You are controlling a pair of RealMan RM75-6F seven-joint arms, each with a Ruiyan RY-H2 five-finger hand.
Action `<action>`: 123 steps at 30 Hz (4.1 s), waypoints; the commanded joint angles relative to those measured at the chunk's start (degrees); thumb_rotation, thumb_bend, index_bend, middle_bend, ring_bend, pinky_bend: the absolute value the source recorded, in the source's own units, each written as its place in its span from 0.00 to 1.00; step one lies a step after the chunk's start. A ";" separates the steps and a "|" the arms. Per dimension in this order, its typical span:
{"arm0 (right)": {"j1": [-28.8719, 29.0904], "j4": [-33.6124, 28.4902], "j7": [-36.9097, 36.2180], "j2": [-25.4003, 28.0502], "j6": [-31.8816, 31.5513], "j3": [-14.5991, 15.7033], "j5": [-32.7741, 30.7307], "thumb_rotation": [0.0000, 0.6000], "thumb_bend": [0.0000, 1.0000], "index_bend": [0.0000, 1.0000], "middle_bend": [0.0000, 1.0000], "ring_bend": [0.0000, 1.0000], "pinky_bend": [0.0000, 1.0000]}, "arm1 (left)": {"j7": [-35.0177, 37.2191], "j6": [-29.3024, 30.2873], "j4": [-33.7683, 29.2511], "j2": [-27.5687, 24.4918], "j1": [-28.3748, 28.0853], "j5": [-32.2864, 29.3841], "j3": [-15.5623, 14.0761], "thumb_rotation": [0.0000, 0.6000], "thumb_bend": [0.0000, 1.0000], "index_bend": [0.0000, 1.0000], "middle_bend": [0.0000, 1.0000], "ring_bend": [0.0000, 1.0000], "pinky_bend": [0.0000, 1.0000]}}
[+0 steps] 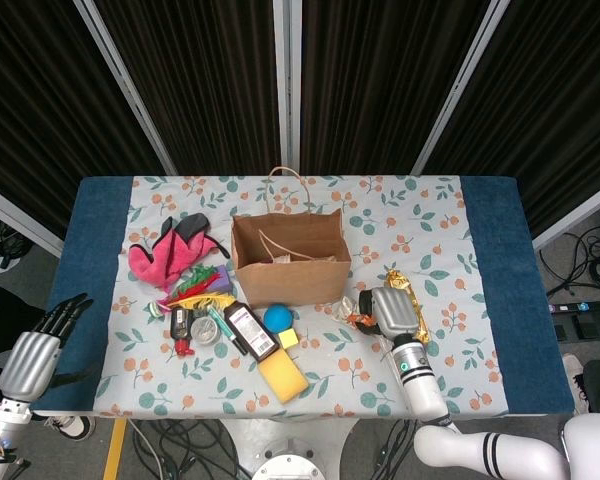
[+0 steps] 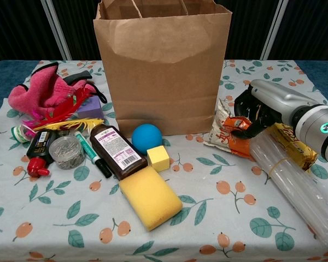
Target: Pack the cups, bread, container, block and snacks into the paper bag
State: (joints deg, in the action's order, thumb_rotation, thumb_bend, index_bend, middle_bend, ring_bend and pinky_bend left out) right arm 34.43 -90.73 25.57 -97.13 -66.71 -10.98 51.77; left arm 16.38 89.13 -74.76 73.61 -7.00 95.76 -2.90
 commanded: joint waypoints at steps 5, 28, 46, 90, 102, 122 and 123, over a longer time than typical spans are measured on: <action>-2.29 -7.68 -2.57 5.30 -3.86 -0.18 6.24 1.00 0.27 0.70 0.65 0.53 0.49 | -0.33 0.26 -0.57 -0.07 -0.01 0.40 -0.13 1.00 0.19 0.14 0.17 0.13 0.24; 3.27 -27.06 2.40 17.85 -11.72 -15.84 11.93 1.00 0.27 0.70 0.64 0.53 0.49 | -1.12 0.44 -1.74 -0.51 -0.54 0.85 0.15 1.00 0.19 0.14 0.17 0.13 0.24; 14.58 -13.76 0.76 7.82 -4.87 -18.39 3.13 1.00 0.01 0.31 0.37 0.21 0.18 | -0.69 0.14 -1.38 -0.81 -0.49 -0.18 0.50 1.00 0.19 0.14 0.17 0.13 0.24; 4.92 7.84 -3.60 25.61 18.95 7.38 31.38 1.00 0.00 0.02 0.14 0.00 0.00 | -4.60 -0.68 -3.37 0.08 -1.25 0.63 0.43 1.00 0.19 0.14 0.17 0.13 0.24; 8.27 12.44 -1.16 21.33 24.91 7.80 27.50 1.00 0.00 0.00 0.09 0.00 0.00 | -4.59 -1.44 -3.50 -0.10 -1.64 -0.21 0.81 1.00 0.19 0.14 0.17 0.13 0.24; 10.25 8.39 4.44 27.81 27.00 10.11 25.80 1.00 0.00 0.00 0.09 0.00 0.00 | -3.74 -2.44 -3.52 0.44 -2.54 -0.89 1.49 1.00 0.19 0.14 0.17 0.13 0.24; 10.38 8.47 4.48 27.57 27.23 10.24 25.81 1.00 0.00 0.00 0.09 0.00 0.00 | -3.81 -2.48 -3.54 0.44 -2.59 -0.92 1.53 1.00 0.19 0.14 0.17 0.13 0.24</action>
State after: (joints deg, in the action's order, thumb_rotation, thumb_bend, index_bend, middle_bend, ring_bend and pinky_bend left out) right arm 44.67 -82.34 29.96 -69.38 -39.67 -0.88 77.64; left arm 12.59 86.67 -78.30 74.05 -9.57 94.85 -1.39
